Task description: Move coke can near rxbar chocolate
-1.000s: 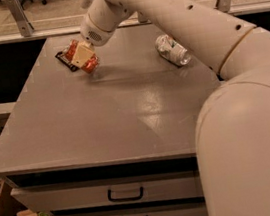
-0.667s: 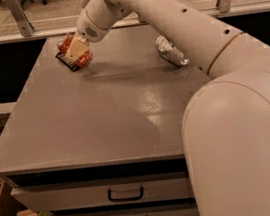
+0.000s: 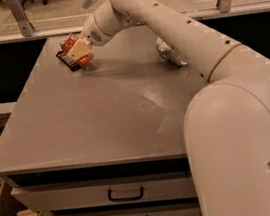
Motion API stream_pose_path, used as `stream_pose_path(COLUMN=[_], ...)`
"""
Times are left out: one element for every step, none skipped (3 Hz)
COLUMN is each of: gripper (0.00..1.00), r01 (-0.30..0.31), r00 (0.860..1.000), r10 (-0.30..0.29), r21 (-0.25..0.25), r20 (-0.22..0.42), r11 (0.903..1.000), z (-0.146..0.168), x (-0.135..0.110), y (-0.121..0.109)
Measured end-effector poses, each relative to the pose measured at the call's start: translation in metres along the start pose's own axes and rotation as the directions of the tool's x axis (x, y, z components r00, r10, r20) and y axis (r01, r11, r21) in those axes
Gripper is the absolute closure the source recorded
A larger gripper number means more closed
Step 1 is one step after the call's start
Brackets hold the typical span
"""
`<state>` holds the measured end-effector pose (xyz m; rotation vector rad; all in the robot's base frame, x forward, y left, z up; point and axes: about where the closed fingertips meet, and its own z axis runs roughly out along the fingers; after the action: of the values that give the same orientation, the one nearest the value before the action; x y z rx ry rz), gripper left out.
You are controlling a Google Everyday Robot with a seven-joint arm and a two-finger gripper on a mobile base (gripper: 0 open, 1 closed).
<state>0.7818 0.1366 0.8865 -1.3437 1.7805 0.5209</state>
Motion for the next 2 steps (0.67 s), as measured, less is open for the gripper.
stream_pose_path(gripper=[0.84, 0.59], r01=[-0.034, -0.034], r00=[0.999, 0.999], r10=[0.034, 0.034], r21=[0.016, 0.016], r20=[0.002, 0.002], r11=[0.9993, 0.9993], z=[-0.0034, -0.0040], x=[0.0120, 0.0111], y=[-0.0051, -0.0052])
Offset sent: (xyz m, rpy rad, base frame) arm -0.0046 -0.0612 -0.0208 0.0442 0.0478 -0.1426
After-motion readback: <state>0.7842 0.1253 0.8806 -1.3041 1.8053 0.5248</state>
